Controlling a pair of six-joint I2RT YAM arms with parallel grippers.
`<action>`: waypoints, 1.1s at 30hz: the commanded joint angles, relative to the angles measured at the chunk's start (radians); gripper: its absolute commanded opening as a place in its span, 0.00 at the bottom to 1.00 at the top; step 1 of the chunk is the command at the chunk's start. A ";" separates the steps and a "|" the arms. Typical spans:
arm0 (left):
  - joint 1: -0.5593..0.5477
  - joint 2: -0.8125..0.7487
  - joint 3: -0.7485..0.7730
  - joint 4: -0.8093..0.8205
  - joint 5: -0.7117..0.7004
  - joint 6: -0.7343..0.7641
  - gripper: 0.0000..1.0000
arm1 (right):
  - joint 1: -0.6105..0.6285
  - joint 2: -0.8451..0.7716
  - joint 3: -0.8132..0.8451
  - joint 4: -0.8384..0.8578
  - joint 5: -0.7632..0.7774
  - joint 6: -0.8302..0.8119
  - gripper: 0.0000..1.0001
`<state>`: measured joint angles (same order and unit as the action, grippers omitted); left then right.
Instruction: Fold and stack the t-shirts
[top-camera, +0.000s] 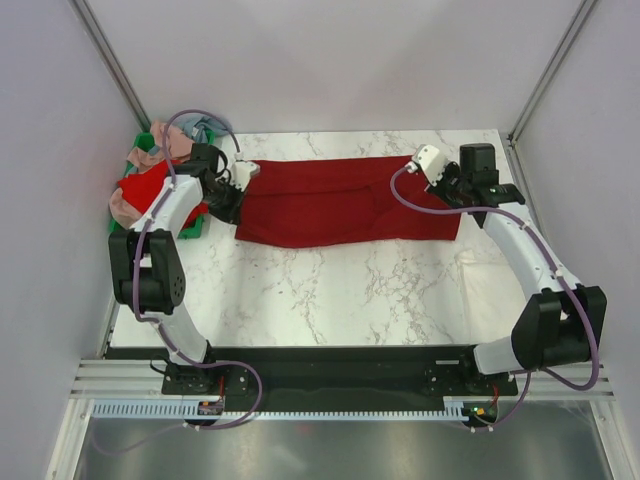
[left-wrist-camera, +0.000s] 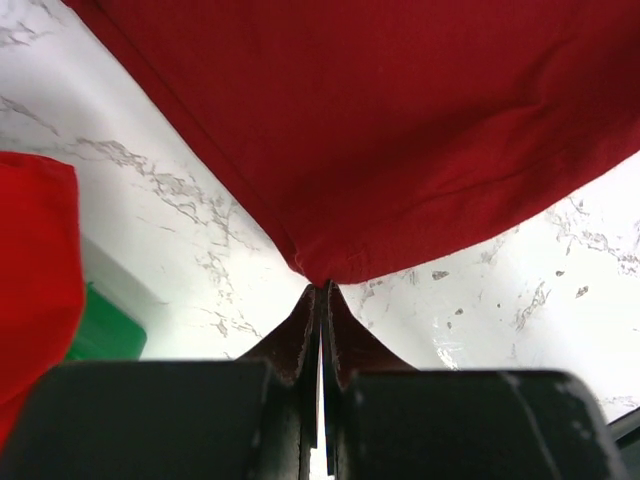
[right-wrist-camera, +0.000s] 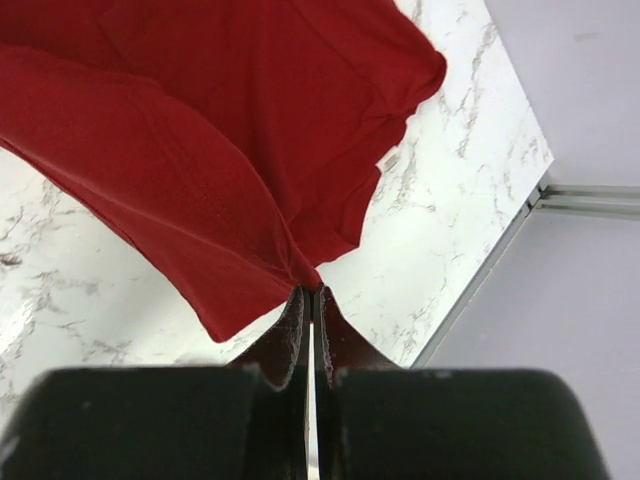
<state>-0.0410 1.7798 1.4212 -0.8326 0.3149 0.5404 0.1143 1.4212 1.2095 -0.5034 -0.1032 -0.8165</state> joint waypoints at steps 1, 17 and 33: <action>0.004 0.015 0.067 0.012 0.009 -0.019 0.02 | -0.005 0.016 0.076 0.058 0.016 0.008 0.00; 0.006 0.265 0.395 -0.008 -0.062 -0.080 0.02 | -0.013 0.278 0.274 0.230 0.039 -0.013 0.00; 0.009 0.362 0.490 -0.013 -0.096 -0.097 0.02 | -0.013 0.513 0.509 0.273 0.056 0.016 0.00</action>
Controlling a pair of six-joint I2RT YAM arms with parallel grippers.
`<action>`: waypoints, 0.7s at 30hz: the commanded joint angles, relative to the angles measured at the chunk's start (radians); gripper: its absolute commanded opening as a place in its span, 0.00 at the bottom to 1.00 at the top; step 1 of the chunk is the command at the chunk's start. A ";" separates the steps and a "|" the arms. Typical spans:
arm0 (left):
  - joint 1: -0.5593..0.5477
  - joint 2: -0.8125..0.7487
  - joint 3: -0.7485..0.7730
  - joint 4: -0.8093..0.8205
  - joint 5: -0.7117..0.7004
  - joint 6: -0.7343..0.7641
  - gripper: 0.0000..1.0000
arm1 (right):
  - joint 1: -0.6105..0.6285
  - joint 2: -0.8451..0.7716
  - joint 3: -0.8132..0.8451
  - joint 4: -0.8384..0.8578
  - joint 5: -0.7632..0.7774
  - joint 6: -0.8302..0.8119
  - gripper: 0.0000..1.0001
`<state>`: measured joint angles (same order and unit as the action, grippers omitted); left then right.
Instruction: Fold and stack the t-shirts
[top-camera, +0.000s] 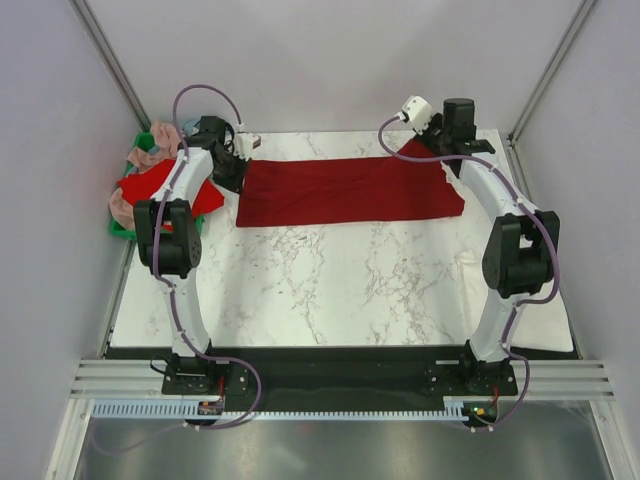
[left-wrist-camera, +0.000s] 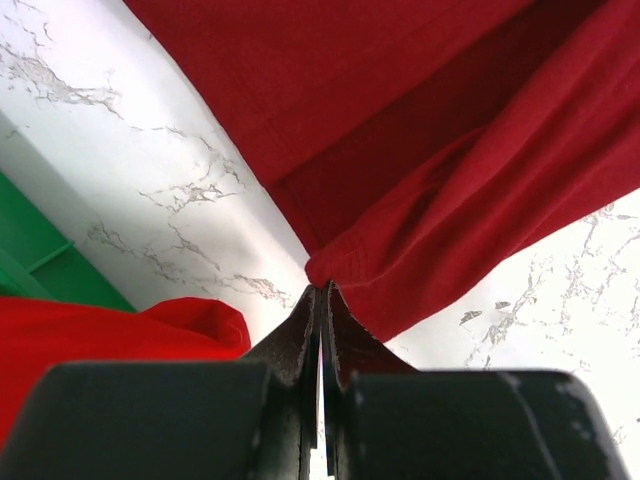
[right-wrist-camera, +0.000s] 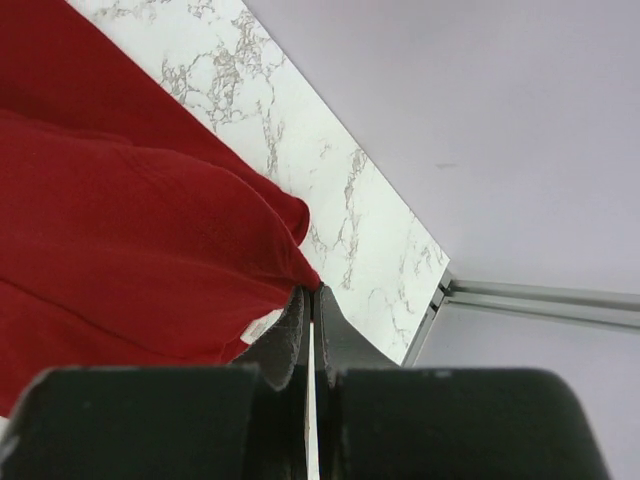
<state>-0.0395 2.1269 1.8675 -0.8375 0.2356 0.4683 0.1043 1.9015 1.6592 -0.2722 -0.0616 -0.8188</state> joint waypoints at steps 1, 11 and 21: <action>0.007 0.021 0.047 -0.008 -0.015 -0.026 0.02 | -0.003 0.060 0.072 0.042 0.025 0.018 0.00; 0.006 0.001 0.117 0.020 -0.073 -0.080 0.29 | 0.000 0.133 0.156 0.056 0.241 0.119 0.37; -0.060 -0.024 0.047 0.032 -0.016 -0.085 0.28 | 0.073 0.189 0.186 -0.083 0.088 0.191 0.38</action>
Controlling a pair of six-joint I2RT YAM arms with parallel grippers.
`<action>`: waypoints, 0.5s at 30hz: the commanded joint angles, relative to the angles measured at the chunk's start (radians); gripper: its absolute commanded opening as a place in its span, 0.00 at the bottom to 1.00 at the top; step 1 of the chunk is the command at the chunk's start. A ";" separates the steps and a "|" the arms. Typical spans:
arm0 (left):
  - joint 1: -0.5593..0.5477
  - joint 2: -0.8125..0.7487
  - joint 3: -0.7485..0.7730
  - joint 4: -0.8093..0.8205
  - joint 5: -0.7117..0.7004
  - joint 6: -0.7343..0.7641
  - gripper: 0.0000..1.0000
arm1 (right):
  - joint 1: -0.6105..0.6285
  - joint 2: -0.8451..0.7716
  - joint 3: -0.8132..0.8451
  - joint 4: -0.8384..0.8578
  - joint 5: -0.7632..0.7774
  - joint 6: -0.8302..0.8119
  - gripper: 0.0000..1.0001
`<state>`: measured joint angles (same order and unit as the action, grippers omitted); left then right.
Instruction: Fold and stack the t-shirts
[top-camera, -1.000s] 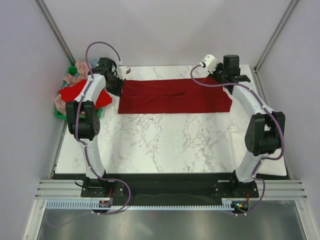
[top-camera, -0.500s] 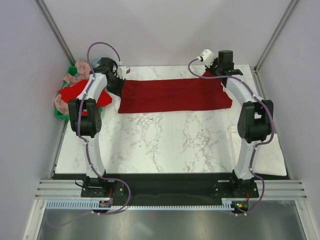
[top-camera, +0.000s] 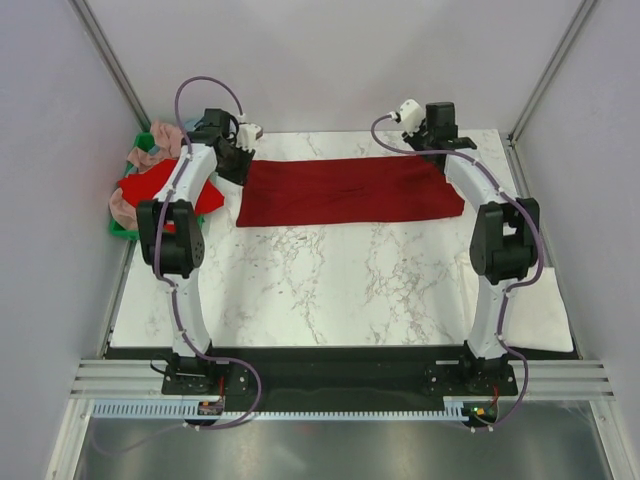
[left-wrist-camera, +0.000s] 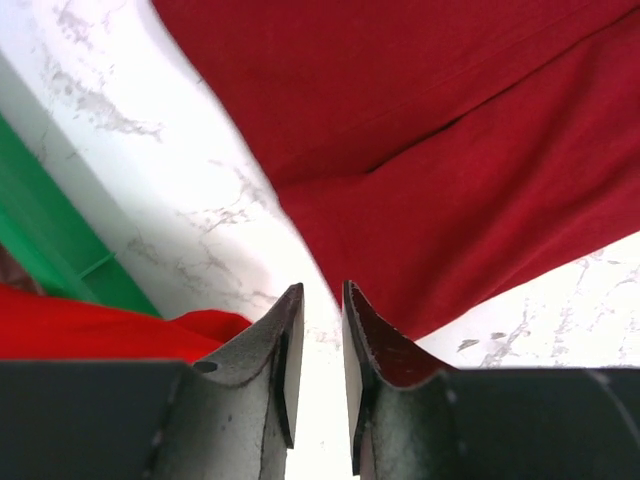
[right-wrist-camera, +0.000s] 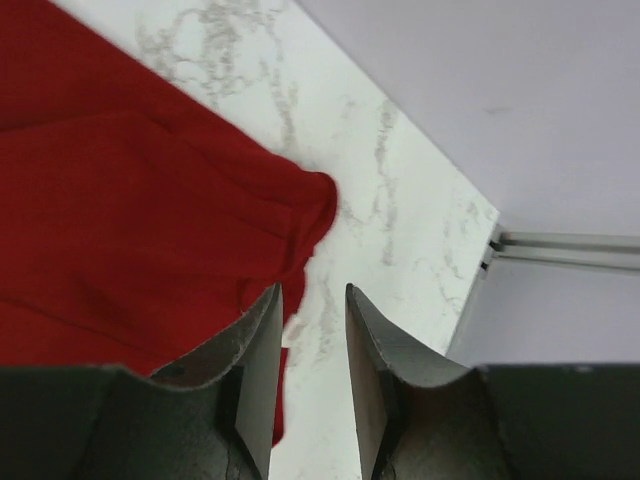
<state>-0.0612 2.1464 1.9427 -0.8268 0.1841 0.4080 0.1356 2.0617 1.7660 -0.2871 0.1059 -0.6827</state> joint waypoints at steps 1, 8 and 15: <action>-0.038 -0.043 -0.028 0.018 0.046 -0.024 0.27 | 0.050 0.049 0.104 -0.082 -0.089 0.055 0.38; -0.055 0.010 -0.076 -0.008 0.153 -0.046 0.20 | 0.065 0.297 0.427 -0.201 -0.130 0.175 0.37; -0.055 0.073 -0.080 -0.026 0.187 -0.044 0.13 | 0.071 0.417 0.536 -0.231 -0.186 0.179 0.36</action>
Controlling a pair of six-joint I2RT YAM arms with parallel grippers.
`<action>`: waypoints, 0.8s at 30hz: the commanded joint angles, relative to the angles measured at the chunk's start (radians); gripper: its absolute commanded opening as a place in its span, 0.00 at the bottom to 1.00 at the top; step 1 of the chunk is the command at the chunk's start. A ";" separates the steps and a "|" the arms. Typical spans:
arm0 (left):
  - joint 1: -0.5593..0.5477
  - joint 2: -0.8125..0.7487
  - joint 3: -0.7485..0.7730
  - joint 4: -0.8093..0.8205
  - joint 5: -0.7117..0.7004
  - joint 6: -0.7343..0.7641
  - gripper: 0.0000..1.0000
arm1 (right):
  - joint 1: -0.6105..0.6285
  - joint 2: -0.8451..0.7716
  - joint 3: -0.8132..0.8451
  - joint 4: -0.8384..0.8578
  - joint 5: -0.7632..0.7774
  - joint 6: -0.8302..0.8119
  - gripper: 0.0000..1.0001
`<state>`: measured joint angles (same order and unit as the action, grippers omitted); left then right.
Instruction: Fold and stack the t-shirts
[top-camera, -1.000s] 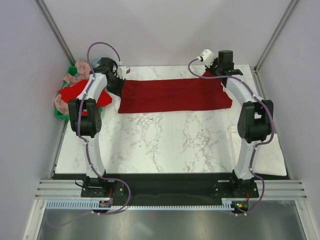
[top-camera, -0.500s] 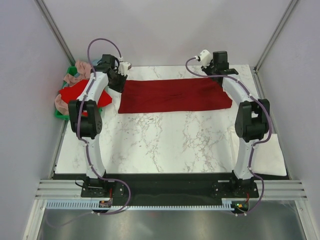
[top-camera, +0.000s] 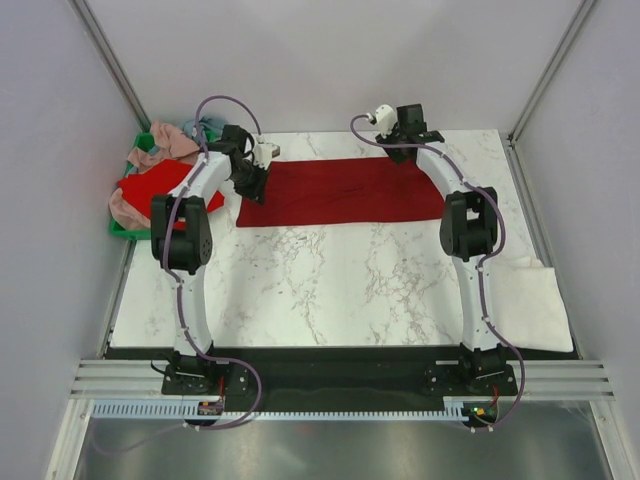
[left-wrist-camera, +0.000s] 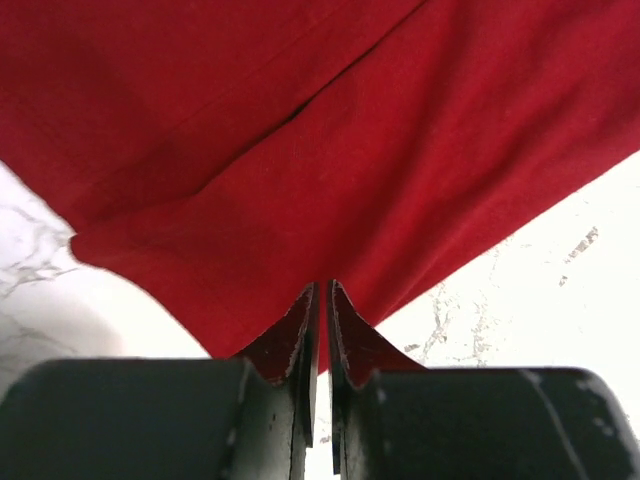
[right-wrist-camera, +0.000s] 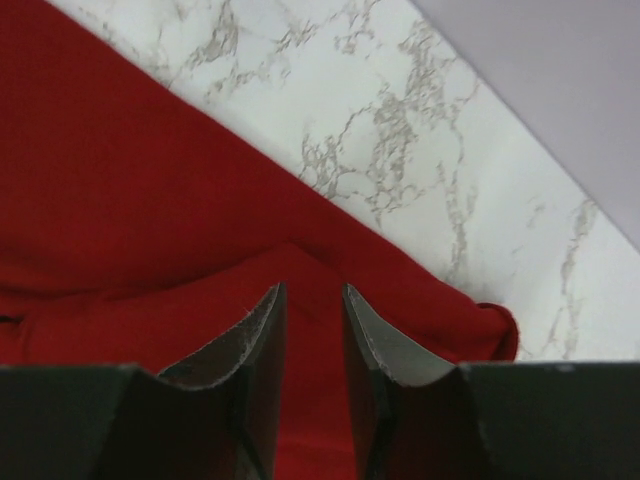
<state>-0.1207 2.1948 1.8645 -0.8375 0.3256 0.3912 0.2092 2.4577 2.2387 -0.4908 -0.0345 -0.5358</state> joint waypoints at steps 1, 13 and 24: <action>0.004 0.035 -0.004 -0.015 0.043 -0.025 0.12 | -0.002 0.026 0.067 -0.029 -0.048 0.036 0.36; 0.003 0.077 0.005 -0.017 0.003 -0.022 0.12 | -0.001 0.072 0.075 -0.037 -0.091 0.059 0.36; 0.003 0.077 0.007 -0.018 -0.016 -0.022 0.12 | -0.002 0.122 0.114 -0.046 -0.107 0.095 0.28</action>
<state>-0.1192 2.2711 1.8553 -0.8455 0.3164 0.3901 0.2066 2.5629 2.3020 -0.5396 -0.1165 -0.4679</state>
